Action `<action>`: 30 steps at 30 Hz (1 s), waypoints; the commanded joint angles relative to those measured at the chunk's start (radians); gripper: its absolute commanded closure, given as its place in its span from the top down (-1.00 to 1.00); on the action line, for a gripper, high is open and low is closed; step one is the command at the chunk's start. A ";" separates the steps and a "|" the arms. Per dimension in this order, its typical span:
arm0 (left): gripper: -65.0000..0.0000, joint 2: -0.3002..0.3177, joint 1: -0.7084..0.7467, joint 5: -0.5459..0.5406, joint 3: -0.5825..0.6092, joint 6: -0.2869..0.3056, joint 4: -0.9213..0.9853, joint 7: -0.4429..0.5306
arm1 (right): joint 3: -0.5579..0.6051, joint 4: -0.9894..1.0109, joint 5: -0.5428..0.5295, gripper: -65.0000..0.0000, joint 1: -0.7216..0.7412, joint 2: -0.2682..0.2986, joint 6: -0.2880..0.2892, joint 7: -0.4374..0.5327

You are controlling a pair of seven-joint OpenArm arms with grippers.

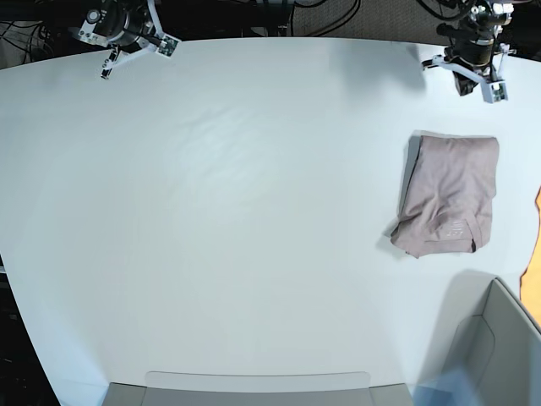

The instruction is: Fold the T-shirt properly

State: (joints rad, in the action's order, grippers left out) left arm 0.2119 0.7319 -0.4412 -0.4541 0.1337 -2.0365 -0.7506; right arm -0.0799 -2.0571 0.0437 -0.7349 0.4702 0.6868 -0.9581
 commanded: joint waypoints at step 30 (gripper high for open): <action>-1.00 -0.078 -0.127 0.238 0.286 -0.001 1.043 0.127 | 0.507 0.682 -0.001 -1.00 0.229 0.135 0.011 0.216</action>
State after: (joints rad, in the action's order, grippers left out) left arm 0.1287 0.5983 -0.2016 -0.1665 0.1307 -0.9897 -0.6308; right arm 0.4286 -1.3643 0.0559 -0.5079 0.5922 0.6853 -0.7502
